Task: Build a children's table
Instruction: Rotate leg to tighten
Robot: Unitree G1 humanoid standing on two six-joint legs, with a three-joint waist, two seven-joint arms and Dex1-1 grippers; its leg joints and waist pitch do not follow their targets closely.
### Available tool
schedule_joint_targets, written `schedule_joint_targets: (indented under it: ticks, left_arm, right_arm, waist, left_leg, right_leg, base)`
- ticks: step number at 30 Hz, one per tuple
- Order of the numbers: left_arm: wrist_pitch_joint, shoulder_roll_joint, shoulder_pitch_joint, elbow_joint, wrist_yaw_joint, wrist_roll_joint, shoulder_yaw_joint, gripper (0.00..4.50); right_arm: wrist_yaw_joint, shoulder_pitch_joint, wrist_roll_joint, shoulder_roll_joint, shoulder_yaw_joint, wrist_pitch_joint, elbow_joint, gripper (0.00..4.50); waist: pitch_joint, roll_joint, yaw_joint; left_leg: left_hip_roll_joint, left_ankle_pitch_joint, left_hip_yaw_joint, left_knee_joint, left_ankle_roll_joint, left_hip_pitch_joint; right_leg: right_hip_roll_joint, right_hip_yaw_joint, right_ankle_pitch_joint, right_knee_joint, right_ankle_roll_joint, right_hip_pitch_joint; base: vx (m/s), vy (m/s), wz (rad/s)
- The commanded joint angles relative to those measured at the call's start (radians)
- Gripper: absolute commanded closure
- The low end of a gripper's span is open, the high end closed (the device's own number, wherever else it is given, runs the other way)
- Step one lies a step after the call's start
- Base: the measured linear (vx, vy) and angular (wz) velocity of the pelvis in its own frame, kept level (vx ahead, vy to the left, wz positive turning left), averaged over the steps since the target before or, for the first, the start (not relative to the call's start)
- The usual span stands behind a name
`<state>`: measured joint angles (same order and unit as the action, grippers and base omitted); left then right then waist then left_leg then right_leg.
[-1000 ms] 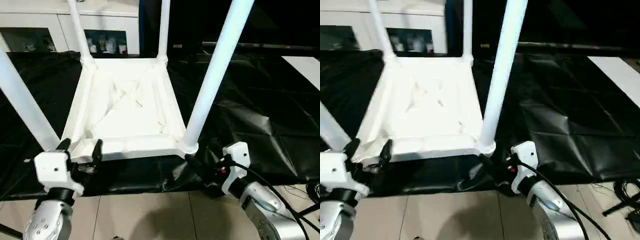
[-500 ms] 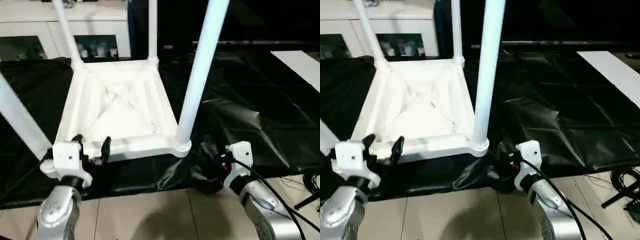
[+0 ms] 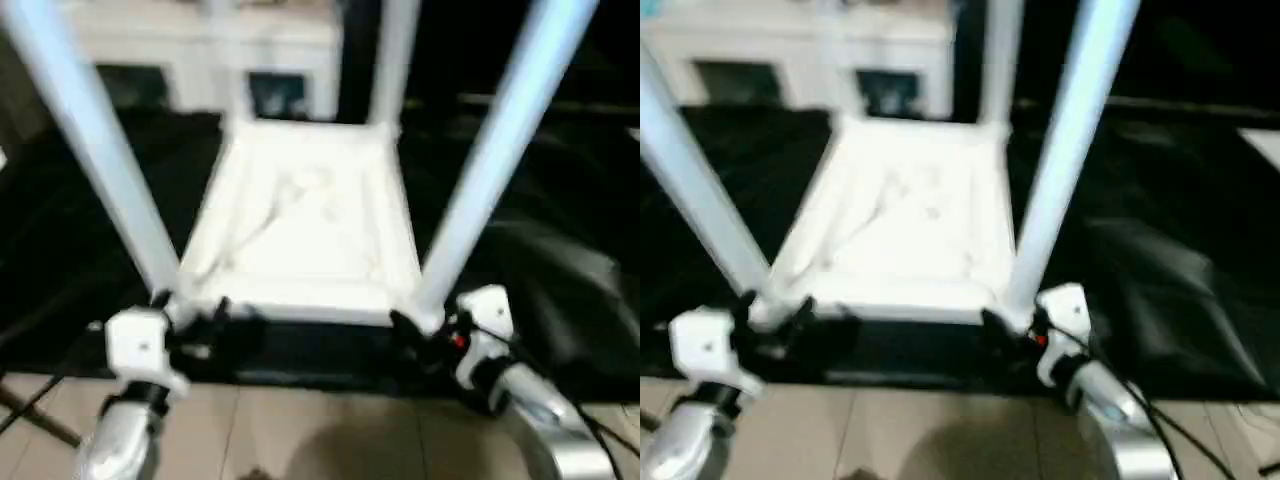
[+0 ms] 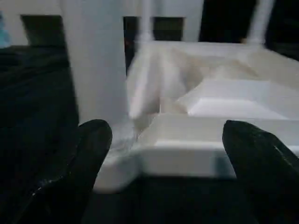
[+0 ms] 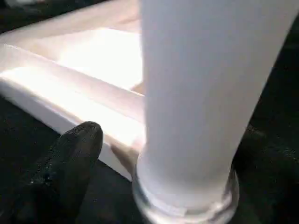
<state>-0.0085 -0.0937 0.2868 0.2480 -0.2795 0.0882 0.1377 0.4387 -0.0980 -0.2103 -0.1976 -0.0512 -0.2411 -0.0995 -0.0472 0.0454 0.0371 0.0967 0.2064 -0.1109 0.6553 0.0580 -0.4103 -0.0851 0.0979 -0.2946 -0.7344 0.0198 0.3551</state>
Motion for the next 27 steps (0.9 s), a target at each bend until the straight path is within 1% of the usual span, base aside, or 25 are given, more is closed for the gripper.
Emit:
schedule_joint_targets:
  ticks: [1, 2, 3, 4, 5, 6, 7, 8, 9, 10, 11, 12, 13, 14, 15, 16, 17, 18, 19, 20, 21, 22, 25, 26, 27]
  left_arm:
    - [-0.029, 0.004, 0.005, 0.006, -0.008, -0.016, -0.039, 0.1]
    - [-0.028, 0.004, 0.006, 0.006, -0.005, -0.021, -0.045, 0.1]
    - [-0.027, 0.005, 0.006, 0.007, -0.002, -0.023, -0.047, 0.1]
    - [-0.027, 0.005, 0.006, 0.007, -0.002, -0.023, -0.047, 0.1]
    - [-0.028, 0.005, 0.005, 0.006, -0.001, -0.023, -0.048, 0.1]
    - [-0.023, 0.017, 0.003, 0.005, -0.001, 0.0, -0.043, 0.1]
    - [-0.016, 0.02, -0.001, -0.002, 0.006, -0.001, -0.043, 0.1]
    - [-0.002, 0.02, -0.012, -0.011, 0.02, -0.004, -0.035, 0.1]
    - [0.003, 0.019, -0.018, -0.015, 0.027, -0.005, -0.029, 0.1]
    - [0.007, 0.021, -0.025, -0.019, 0.034, -0.002, -0.02, 0.1]
    - [0.007, 0.021, -0.025, -0.019, 0.034, -0.002, -0.02, 0.1]
    - [0.002, 0.007, -0.047, -0.044, 0.054, -0.015, -0.012, 0.1]
    - [0.002, 0.007, -0.047, -0.044, 0.054, -0.015, -0.012, 0.1]
    - [-0.004, -0.001, -0.054, -0.054, 0.057, -0.024, -0.01, 0.1]
    - [-0.01, -0.015, -0.066, -0.067, 0.06, -0.036, -0.009, 0.1]
    - [-0.008, -0.021, -0.071, -0.072, 0.057, -0.041, -0.011, 0.1]
    - [-0.01, -0.029, -0.077, -0.076, 0.046, -0.044, -0.018, 0.1]
    - [-0.006, -0.038, -0.09, -0.085, 0.033, -0.047, -0.029, 0.1]
    - [-0.004, -0.044, -0.099, -0.09, 0.024, -0.049, -0.036, 0.1]
    - [0.01, -0.048, -0.113, -0.097, 0.016, -0.047, -0.041, 0.1]
    - [0.019, -0.053, -0.128, -0.109, 0.012, -0.053, -0.048, 0.1]
    - [0.017, -0.06, -0.152, -0.125, 0.016, -0.069, -0.06, 0.1]
    - [0.039, -0.057, -0.189, -0.144, 0.03, -0.072, -0.073, 0.1]
    - [0.042, -0.056, -0.199, -0.148, 0.032, -0.072, -0.075, 0.1]
    - [0.048, -0.057, -0.208, -0.151, 0.038, -0.073, -0.073, 0.1]
  right_arm:
    - [-0.017, -0.037, -0.017, -0.017, 0.036, -0.006, -0.012, 0.0]
    - [-0.027, -0.055, -0.008, -0.021, 0.044, 0.002, -0.018, 0.0]
    - [-0.033, -0.063, -0.003, -0.023, 0.048, 0.007, -0.02, 0.0]
    - [-0.033, -0.063, -0.003, -0.023, 0.048, 0.007, -0.02, 0.0]
    - [-0.042, -0.069, 0.004, -0.024, 0.053, 0.011, -0.019, 0.0]
    - [-0.05, -0.072, 0.012, -0.026, 0.06, 0.015, -0.017, 0.0]
    - [-0.072, -0.07, 0.029, -0.03, 0.07, 0.016, -0.006, 0.0]
    - [-0.104, -0.061, 0.056, -0.035, 0.084, 0.02, 0.015, 0.0]
    - [-0.114, -0.056, 0.065, -0.037, 0.088, 0.021, 0.023, 0.0]
    - [-0.117, -0.049, 0.064, -0.037, 0.092, 0.018, 0.027, 0.0]
    - [-0.117, -0.049, 0.064, -0.037, 0.092, 0.018, 0.027, 0.0]
    - [-0.096, -0.033, 0.035, -0.035, 0.091, 0.012, 0.018, 0.0]
    - [-0.096, -0.033, 0.035, -0.035, 0.091, 0.012, 0.018, 0.0]
    - [-0.079, -0.034, 0.021, -0.037, 0.087, 0.014, 0.01, 0.0]
    - [-0.063, -0.037, 0.017, -0.047, 0.083, 0.027, 0.0, 0.0]
    - [-0.066, -0.038, 0.017, -0.048, 0.086, 0.028, -0.001, 0.0]
    - [-0.072, -0.036, 0.013, -0.045, 0.092, 0.027, -0.002, 0.0]
    - [-0.081, -0.026, 0.012, -0.039, 0.098, 0.033, 0.0, 0.0]
    - [-0.086, -0.019, 0.011, -0.034, 0.101, 0.038, 0.001, 0.0]
    - [-0.084, -0.008, 0.003, -0.028, 0.103, 0.038, 0.001, 0.0]
    - [-0.078, 0.003, -0.001, -0.024, 0.099, 0.041, 0.004, 0.0]
    - [-0.066, 0.021, -0.005, -0.018, 0.091, 0.044, 0.01, 0.0]
    - [-0.041, 0.043, -0.009, -0.014, 0.072, 0.052, 0.022, 0.0]
    - [-0.034, 0.048, -0.016, -0.012, 0.067, 0.051, 0.022, 0.0]
    - [-0.028, 0.051, -0.027, -0.007, 0.064, 0.049, 0.014, 0.0]
  waist:
    - [0.039, 0.019, 0.008]
    - [0.05, 0.011, 0.018]
    - [0.048, -0.001, 0.014]
    - [0.037, -0.005, 0.015]
    - [0.032, 0.001, 0.017]
    - [0.031, 0.008, 0.019]
    - [0.032, 0.009, 0.032]
    - [0.038, 0.011, 0.043]
    - [0.047, 0.003, 0.041]
    - [0.057, -0.029, 0.039]
    - [0.049, -0.054, 0.036]
    - [0.011, -0.034, 0.056]
    - [0.004, -0.04, 0.049]
    - [0.007, -0.03, 0.033]
    - [0.024, -0.018, 0.034]
    - [0.016, -0.014, 0.004]
    - [0.016, -0.001, -0.014]
    - [0.021, -0.002, -0.027]
    - [0.012, 0.003, -0.028]
    - [0.013, -0.009, -0.035]
    - [0.01, -0.01, -0.036]
    - [0.01, -0.02, -0.041]
    - [0.002, -0.021, -0.043]
    - [-0.003, -0.018, -0.045]
    - [-0.007, -0.016, -0.047]
  left_leg:
    - [0.163, -0.004, 0.061, -0.185, 0.02, 0.018]
    - [0.196, 0.265, 0.08, -0.215, -0.226, 0.035]
    - [0.218, 0.414, 0.09, -0.23, -0.297, 0.04]
    - [0.243, 0.654, 0.095, -0.236, -0.313, 0.036]
    - [0.258, 0.832, 0.083, -0.278, -0.322, 0.02]
    - [0.263, 0.879, 0.081, -0.298, -0.314, 0.007]
    - [0.242, 0.872, 0.071, -0.297, -0.248, 0.001]
    - [0.203, 0.809, 0.033, -0.282, -0.192, -0.001]
    - [0.179, 0.765, 0.017, -0.266, -0.188, 0.001]
    - [0.098, 0.603, -0.019, -0.148, -0.213, 0.037]
    - [0.025, 0.091, 0.029, 0.063, -0.083, 0.007]
    - [0.025, -0.063, 0.051, 0.077, -0.075, -0.041]
    - [0.046, -0.008, 0.061, 0.072, -0.09, -0.024]
    - [0.072, 0.155, 0.068, 0.017, -0.129, 0.019]
    - [0.099, 0.263, 0.07, -0.048, -0.142, 0.038]
    - [0.141, 0.553, 0.092, -0.111, -0.153, 0.054]
    - [0.14, 0.661, 0.095, -0.141, -0.17, 0.042]
    - [0.132, 0.63, 0.094, -0.157, -0.165, 0.024]
    - [0.129, 0.648, 0.092, -0.166, -0.169, 0.021]
    - [0.122, 0.654, 0.082, -0.159, -0.18, 0.029]
    - [0.12, 0.661, 0.079, -0.154, -0.184, 0.037]
    - [0.118, 0.636, 0.074, -0.142, -0.18, 0.046]
    - [0.118, 0.606, 0.069, -0.144, -0.167, 0.046]
    - [0.117, 0.643, 0.069, -0.143, -0.174, 0.055]
    - [0.117, 0.704, 0.068, -0.148, -0.182, 0.067]
  right_leg:
    - [0.025, -0.012, 0.006, 0.025, -0.004, 0.01]
    - [0.004, -0.035, 0.035, 0.053, -0.001, 0.01]
    - [-0.006, -0.048, 0.021, 0.056, 0.002, 0.012]
    - [-0.025, -0.064, -0.059, 0.065, 0.007, 0.016]
    - [0.009, -0.043, -0.087, 0.017, 0.004, 0.011]
    - [0.024, -0.034, -0.076, -0.018, -0.009, 0.006]
    - [0.038, -0.036, -0.079, -0.039, -0.03, 0.001]
    - [0.022, -0.05, -0.097, -0.007, -0.011, 0.0]
    - [0.007, -0.06, -0.116, 0.023, 0.002, -0.005]
    - [-0.089, -0.109, -0.296, 0.144, 0.069, 0.039]
    - [-0.198, -0.171, -0.44, 0.262, 0.085, 0.023]
    - [-0.183, -0.154, -0.61, 0.279, 0.004, -0.014]
    - [-0.185, -0.153, -0.697, 0.281, 0.003, -0.003]
    - [-0.139, -0.099, -0.728, 0.251, 0.034, -0.01]
    - [-0.08, -0.087, -0.623, 0.22, 0.05, -0.004]
    - [-0.042, -0.079, -0.443, 0.188, 0.065, 0.009]
    - [-0.05, -0.075, -0.291, 0.178, 0.089, -0.018]
    - [-0.062, -0.07, -0.193, 0.176, 0.094, -0.047]
    - [-0.066, -0.068, -0.224, 0.184, 0.089, -0.045]
    - [-0.082, -0.071, -0.332, 0.206, 0.073, -0.039]
    - [-0.088, -0.075, -0.394, 0.218, 0.07, -0.029]
    - [-0.101, -0.081, -0.467, 0.234, 0.067, -0.021]
    - [-0.102, -0.074, -0.553, 0.25, 0.047, -0.018]
    - [-0.1, -0.067, -0.588, 0.256, 0.038, -0.012]
    - [-0.089, -0.047, -0.604, 0.262, 0.026, -0.012]
  base:
    - [-0.027, 0.143, -0.02]
    - [-0.053, 0.098, 0.08]
    - [-0.053, 0.098, 0.08]
    - [-0.079, 0.063, 0.29]
    - [-0.105, 0.042, 0.36]
    - [-0.105, 0.042, 0.36]
    - [-0.116, -0.022, 0.3]
    - [-0.125, -0.078, 0.27]
    - [-0.125, -0.078, 0.27]
    - [-0.113, -0.118, 0.13]
    - [-0.085, -0.108, -0.18]
    - [-0.085, -0.108, -0.18]
    - [-0.114, -0.033, -0.33]
    - [-0.114, 0.012, -0.13]
    - [-0.114, 0.012, -0.13]
    - [-0.128, 0.006, 0.04]
    - [-0.118, 0.022, -0.06]
    - [-0.118, 0.022, -0.06]
    - [-0.081, 0.05, -0.21]
    - [-0.093, 0.036, -0.14]
    - [-0.093, 0.036, -0.14]
    - [-0.068, 0.017, -0.06]
    - [-0.073, 0.004, -0.09]
    - [-0.078, -0.004, -0.07]
    - [-0.078, -0.004, -0.07]
